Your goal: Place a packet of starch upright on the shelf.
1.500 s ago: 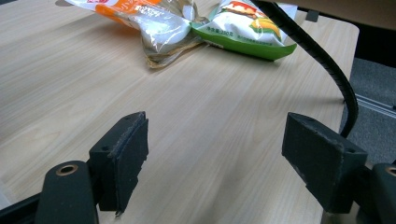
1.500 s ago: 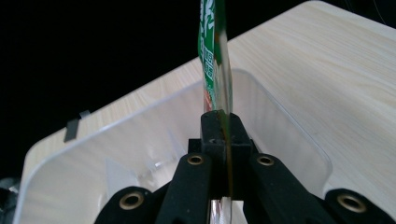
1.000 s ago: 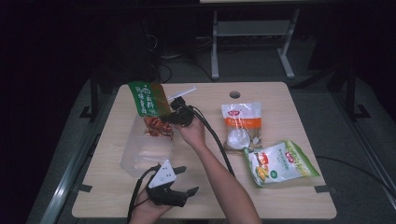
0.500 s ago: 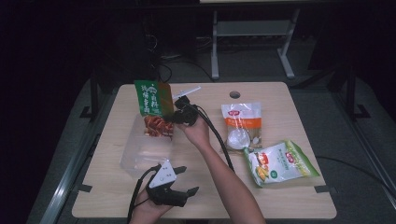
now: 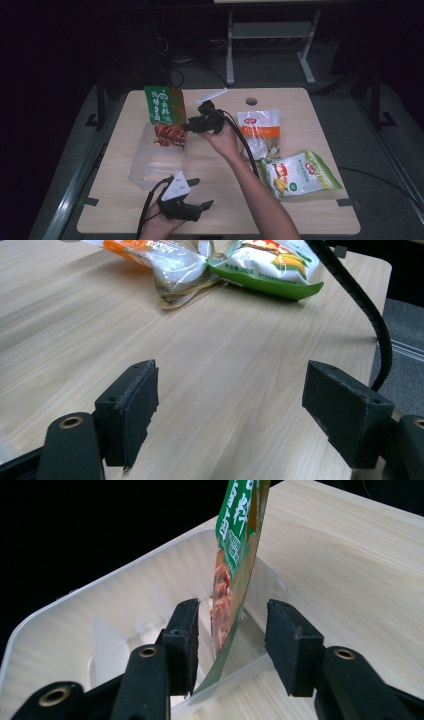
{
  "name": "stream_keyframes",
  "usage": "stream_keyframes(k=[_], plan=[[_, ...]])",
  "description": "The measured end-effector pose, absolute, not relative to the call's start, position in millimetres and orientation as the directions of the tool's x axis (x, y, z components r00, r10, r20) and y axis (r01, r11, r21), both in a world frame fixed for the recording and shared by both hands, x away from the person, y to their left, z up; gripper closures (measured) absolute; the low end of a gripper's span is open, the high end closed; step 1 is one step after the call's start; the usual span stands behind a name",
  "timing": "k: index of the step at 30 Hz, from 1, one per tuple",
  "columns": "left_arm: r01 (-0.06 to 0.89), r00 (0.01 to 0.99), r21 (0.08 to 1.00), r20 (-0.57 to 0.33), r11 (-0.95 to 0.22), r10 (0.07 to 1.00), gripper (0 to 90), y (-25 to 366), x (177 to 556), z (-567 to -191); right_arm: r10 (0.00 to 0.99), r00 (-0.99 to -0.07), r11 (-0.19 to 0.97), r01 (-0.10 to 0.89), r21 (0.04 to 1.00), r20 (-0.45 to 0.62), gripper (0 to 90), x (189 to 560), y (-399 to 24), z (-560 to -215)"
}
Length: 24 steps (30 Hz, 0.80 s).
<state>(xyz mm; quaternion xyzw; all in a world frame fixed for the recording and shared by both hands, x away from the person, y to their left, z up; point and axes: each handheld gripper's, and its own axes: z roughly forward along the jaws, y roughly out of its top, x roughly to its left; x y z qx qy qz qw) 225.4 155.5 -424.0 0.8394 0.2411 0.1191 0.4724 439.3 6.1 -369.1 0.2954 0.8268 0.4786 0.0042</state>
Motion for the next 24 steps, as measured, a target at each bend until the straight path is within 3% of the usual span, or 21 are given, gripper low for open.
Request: stream_keyframes(k=[24], plan=[[0.301, 0.852, 0.845, -0.03, -0.442, 0.522, 21.9, 155, 226, -426, 0.536, -0.799, 0.362, 0.51, 0.781, 0.273, 47.8, 416, -58, -360]])
